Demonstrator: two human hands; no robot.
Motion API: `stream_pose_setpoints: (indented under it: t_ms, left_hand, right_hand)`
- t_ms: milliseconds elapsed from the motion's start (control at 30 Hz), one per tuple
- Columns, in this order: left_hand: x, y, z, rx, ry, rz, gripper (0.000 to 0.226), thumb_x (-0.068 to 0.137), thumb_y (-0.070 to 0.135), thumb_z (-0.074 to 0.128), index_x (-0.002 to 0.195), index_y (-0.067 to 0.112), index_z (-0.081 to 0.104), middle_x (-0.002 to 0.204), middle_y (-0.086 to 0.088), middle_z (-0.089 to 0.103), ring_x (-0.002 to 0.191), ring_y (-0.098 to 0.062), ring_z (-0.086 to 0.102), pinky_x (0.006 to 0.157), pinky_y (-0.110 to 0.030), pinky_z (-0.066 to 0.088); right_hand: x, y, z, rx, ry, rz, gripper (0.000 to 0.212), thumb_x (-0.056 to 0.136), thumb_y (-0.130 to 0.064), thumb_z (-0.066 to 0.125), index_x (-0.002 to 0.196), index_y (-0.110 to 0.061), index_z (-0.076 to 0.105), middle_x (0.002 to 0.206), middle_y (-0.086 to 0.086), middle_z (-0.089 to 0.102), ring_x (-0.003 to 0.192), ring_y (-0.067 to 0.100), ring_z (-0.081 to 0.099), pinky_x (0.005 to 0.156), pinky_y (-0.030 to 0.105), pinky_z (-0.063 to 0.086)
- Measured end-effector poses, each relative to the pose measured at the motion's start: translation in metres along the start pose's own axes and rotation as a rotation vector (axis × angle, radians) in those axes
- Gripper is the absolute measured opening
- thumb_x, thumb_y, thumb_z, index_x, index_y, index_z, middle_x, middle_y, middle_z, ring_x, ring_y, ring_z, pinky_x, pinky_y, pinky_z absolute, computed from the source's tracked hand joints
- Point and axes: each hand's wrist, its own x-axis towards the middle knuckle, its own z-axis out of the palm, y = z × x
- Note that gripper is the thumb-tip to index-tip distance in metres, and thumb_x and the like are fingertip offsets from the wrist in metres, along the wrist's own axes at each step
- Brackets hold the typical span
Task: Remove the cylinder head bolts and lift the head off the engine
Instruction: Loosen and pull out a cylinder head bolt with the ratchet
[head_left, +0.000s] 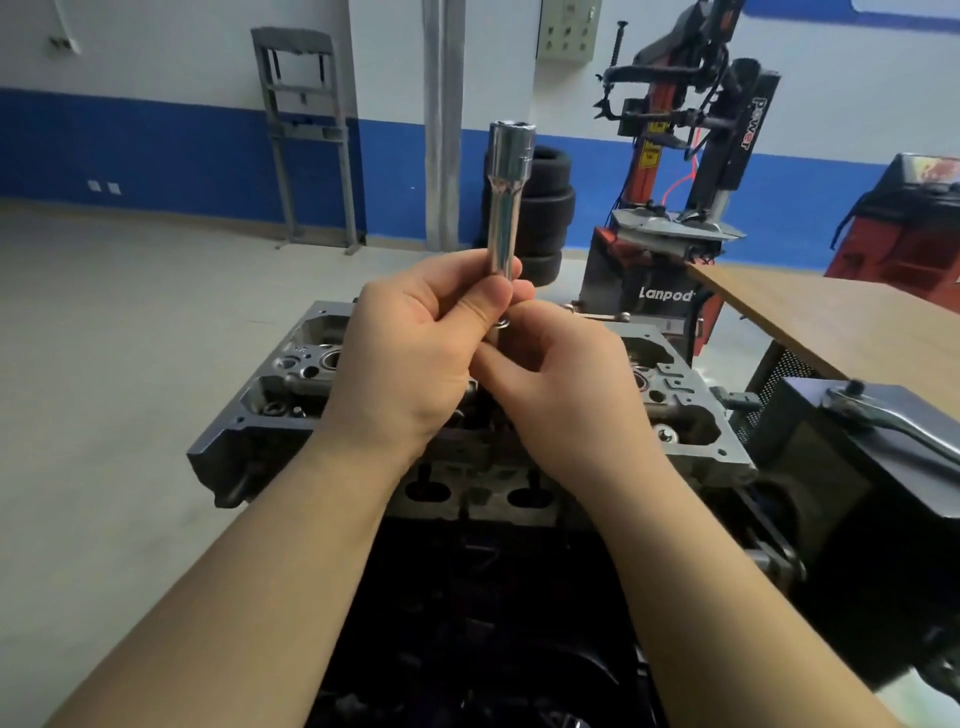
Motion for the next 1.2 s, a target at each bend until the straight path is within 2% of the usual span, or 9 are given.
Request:
stream_pose_setpoints:
  t_ms: [133, 300, 433, 500, 633, 833, 967, 1067, 1200]
  left_hand:
    - [0.010, 0.008, -0.006, 0.063, -0.098, -0.054, 0.019, 0.100, 0.028, 0.067, 0.116, 0.034, 0.075, 0.112, 0.007, 0.081, 0.110, -0.015, 0.076, 0.100, -0.045, 0.061]
    - [0.064, 0.052, -0.021, -0.417, -0.481, -0.161, 0.051, 0.115, 0.044, 0.032, 0.156, 0.017, 0.046, 0.131, -0.015, 0.072, 0.109, -0.035, 0.072, 0.094, -0.047, 0.058]
    - [0.090, 0.070, -0.006, -0.408, -0.641, -0.237, 0.064, 0.111, 0.051, 0.029, 0.108, 0.005, 0.073, 0.072, -0.010, 0.064, 0.059, -0.023, 0.056, 0.062, -0.035, 0.046]
    - [0.089, 0.068, 0.008, -0.409, -0.697, -0.313, 0.051, 0.104, 0.046, 0.036, 0.083, 0.007, 0.062, 0.052, -0.004, 0.044, 0.043, -0.018, 0.037, 0.050, -0.030, 0.029]
    - [0.077, 0.066, 0.032, -0.274, -0.315, -0.358, 0.042, 0.098, 0.035, 0.040, 0.060, 0.018, 0.039, 0.045, 0.003, 0.023, 0.041, -0.018, 0.012, 0.047, -0.026, 0.018]
    - [0.059, 0.075, 0.054, -0.143, 0.209, -0.297, 0.036, 0.100, 0.031, 0.045, 0.066, 0.023, 0.038, 0.054, 0.003, 0.032, 0.043, -0.015, 0.024, 0.047, -0.029, 0.024]
    - [0.056, 0.072, 0.038, -0.181, -0.140, -0.288, 0.051, 0.110, 0.048, 0.043, 0.075, 0.015, 0.059, 0.064, -0.004, 0.052, 0.055, -0.017, 0.044, 0.055, -0.032, 0.037]
    - [0.060, 0.072, -0.008, -0.272, -0.461, -0.277, 0.050, 0.113, 0.046, 0.035, 0.118, 0.007, 0.065, 0.092, -0.011, 0.067, 0.084, -0.025, 0.062, 0.080, -0.041, 0.053]
    - [0.066, 0.080, -0.041, -0.012, -0.539, -0.177, 0.035, 0.109, 0.026, 0.046, 0.135, 0.005, 0.059, 0.112, -0.014, 0.072, 0.110, -0.037, 0.072, 0.100, -0.055, 0.059]
  right_hand:
    - [0.005, 0.002, -0.001, 0.002, -0.032, 0.008, 0.019, 0.096, -0.033, 0.072, 0.080, -0.030, 0.061, 0.061, -0.014, 0.056, 0.061, 0.008, 0.053, 0.055, 0.021, 0.035]
    - [0.010, 0.001, -0.005, 0.034, -0.101, 0.035, 0.020, 0.096, -0.034, 0.072, 0.082, -0.023, 0.062, 0.065, -0.008, 0.056, 0.065, 0.012, 0.053, 0.062, 0.035, 0.041]
    - [0.012, 0.002, -0.011, 0.073, -0.177, 0.051, 0.024, 0.097, -0.033, 0.071, 0.077, -0.027, 0.059, 0.063, -0.010, 0.056, 0.061, 0.006, 0.050, 0.061, 0.032, 0.038]
    - [0.013, 0.003, -0.012, 0.097, -0.176, 0.048, 0.026, 0.096, -0.032, 0.072, 0.078, -0.018, 0.060, 0.060, -0.007, 0.052, 0.058, 0.007, 0.044, 0.059, 0.033, 0.035]
    - [0.010, -0.001, -0.005, 0.108, -0.058, 0.099, 0.032, 0.094, -0.043, 0.070, 0.080, -0.015, 0.063, 0.061, -0.007, 0.057, 0.059, 0.006, 0.047, 0.058, 0.035, 0.039]
    - [0.000, -0.012, 0.008, -0.023, 0.137, 0.147, 0.022, 0.083, -0.039, 0.070, 0.074, -0.032, 0.051, 0.067, -0.014, 0.058, 0.064, 0.001, 0.054, 0.055, 0.028, 0.039]
    - [0.003, -0.012, 0.007, 0.109, 0.108, 0.112, 0.020, 0.092, -0.029, 0.071, 0.078, -0.017, 0.063, 0.066, -0.005, 0.062, 0.064, 0.016, 0.055, 0.059, 0.036, 0.041]
    - [0.008, -0.013, 0.006, 0.145, 0.043, 0.109, 0.022, 0.093, -0.029, 0.075, 0.080, -0.015, 0.065, 0.067, -0.004, 0.063, 0.068, 0.019, 0.058, 0.065, 0.038, 0.046]
    - [0.015, -0.011, 0.002, 0.239, -0.107, 0.159, 0.010, 0.094, -0.027, 0.074, 0.088, -0.019, 0.070, 0.076, 0.000, 0.073, 0.076, 0.019, 0.071, 0.079, 0.048, 0.059]
